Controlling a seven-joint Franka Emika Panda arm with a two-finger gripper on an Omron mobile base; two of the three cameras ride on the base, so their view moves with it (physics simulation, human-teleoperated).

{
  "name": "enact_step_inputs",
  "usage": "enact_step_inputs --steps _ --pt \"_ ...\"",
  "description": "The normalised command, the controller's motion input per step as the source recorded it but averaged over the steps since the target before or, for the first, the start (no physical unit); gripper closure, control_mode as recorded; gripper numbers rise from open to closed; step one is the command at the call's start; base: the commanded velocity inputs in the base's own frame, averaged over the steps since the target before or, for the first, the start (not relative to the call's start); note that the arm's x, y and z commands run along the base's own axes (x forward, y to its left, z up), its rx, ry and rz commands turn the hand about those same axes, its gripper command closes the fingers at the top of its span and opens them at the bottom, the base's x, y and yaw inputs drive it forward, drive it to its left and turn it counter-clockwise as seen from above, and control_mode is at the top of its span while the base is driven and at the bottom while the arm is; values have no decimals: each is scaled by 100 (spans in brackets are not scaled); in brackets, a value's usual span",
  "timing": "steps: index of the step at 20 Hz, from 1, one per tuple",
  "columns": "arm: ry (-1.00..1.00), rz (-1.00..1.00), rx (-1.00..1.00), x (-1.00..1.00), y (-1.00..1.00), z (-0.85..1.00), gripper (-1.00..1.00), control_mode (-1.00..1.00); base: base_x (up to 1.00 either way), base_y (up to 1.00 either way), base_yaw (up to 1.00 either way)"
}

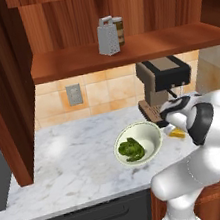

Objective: Pick the cheese from the fridge and the cheese grater from the cabinet and place them next to the salad bowl.

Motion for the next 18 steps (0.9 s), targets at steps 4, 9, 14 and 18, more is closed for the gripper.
enact_step_inputs --steps 4,9,14,18 --pt "-6 0 0 -5 0 36 -100 -100 0 0 0" --pt "3 0 0 9 17 -9 -100 -100 0 0 0" --pt "-4 -1 0 -12 -2 38 -100 -100 0 0 0" --pt "-9 -2 0 -48 -2 97 -100 -100 0 0 0"
